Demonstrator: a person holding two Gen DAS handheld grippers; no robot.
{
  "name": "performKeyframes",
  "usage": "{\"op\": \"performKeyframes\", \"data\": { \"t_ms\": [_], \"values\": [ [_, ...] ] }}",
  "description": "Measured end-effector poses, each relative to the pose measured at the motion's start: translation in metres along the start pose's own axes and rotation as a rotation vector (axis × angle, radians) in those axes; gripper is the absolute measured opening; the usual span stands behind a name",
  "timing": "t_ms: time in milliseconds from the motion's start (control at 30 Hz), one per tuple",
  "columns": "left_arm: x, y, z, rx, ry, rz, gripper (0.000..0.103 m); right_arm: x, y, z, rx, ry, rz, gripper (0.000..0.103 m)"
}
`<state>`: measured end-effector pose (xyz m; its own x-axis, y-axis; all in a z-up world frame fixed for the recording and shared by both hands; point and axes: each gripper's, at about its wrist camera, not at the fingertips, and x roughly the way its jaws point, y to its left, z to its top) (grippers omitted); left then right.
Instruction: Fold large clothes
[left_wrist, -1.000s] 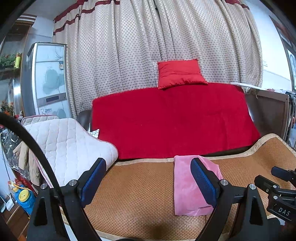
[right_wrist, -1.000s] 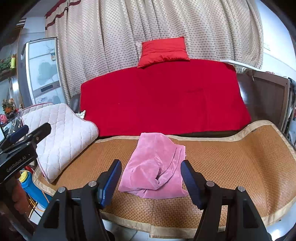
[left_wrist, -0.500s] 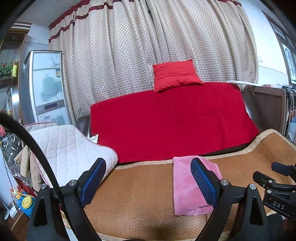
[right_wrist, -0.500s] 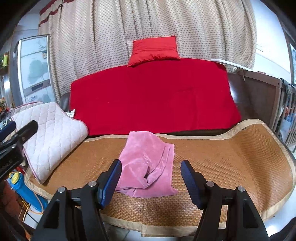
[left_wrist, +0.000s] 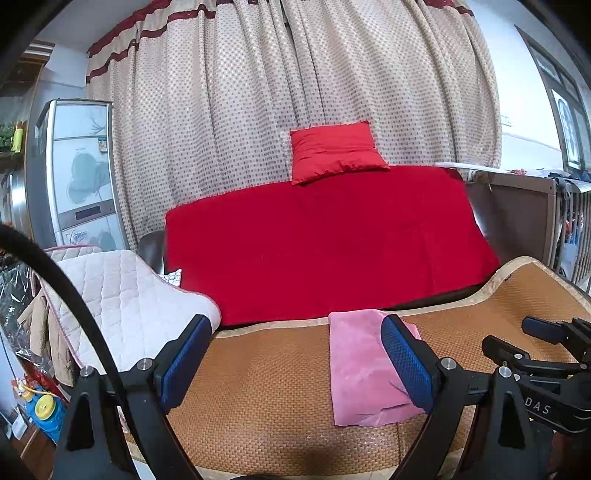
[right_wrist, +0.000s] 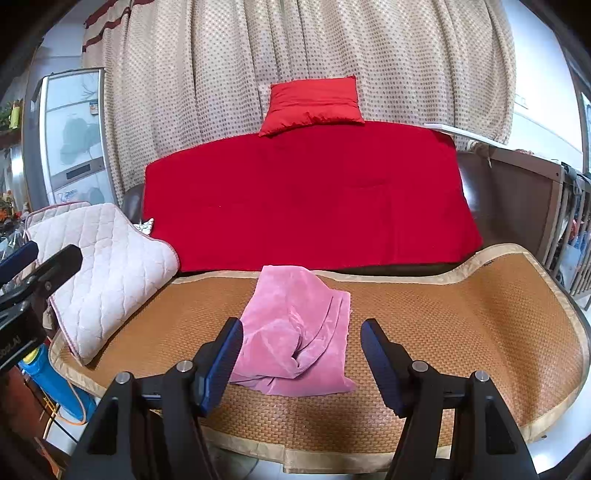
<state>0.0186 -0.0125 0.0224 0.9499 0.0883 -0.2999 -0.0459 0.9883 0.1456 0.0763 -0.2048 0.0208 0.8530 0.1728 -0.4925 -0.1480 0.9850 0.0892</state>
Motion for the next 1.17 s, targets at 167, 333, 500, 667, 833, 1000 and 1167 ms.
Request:
{"op": "performKeyframes", "data": {
  "t_ms": [167,333,500,667,833,1000,1167],
  "values": [
    [-0.004,0.001,0.001,-0.002,-0.008,-0.013,0.093,-0.002,0.003,0.001,-0.008,-0.007,-0.001,0.07],
    [-0.006,0.002,0.001,-0.008,-0.011,-0.023,0.093,-0.002,0.003,0.002,-0.006,-0.01,-0.002,0.07],
    [-0.005,0.003,0.0,-0.014,-0.011,-0.029,0.093,-0.001,0.006,0.004,-0.012,-0.006,0.0,0.07],
    [-0.001,0.002,-0.001,-0.015,-0.005,-0.041,0.093,0.005,0.008,0.007,-0.018,-0.002,0.003,0.07],
    [0.007,0.002,0.0,-0.024,0.005,-0.053,0.093,0.016,0.008,0.012,-0.017,0.009,-0.004,0.07],
    [0.018,0.002,0.0,-0.028,0.013,-0.064,0.093,0.03,0.007,0.016,-0.012,0.024,-0.006,0.07],
    [0.039,0.001,-0.002,-0.04,-0.008,-0.055,0.093,0.053,0.002,0.021,-0.013,0.043,-0.011,0.07]
  ]
}}
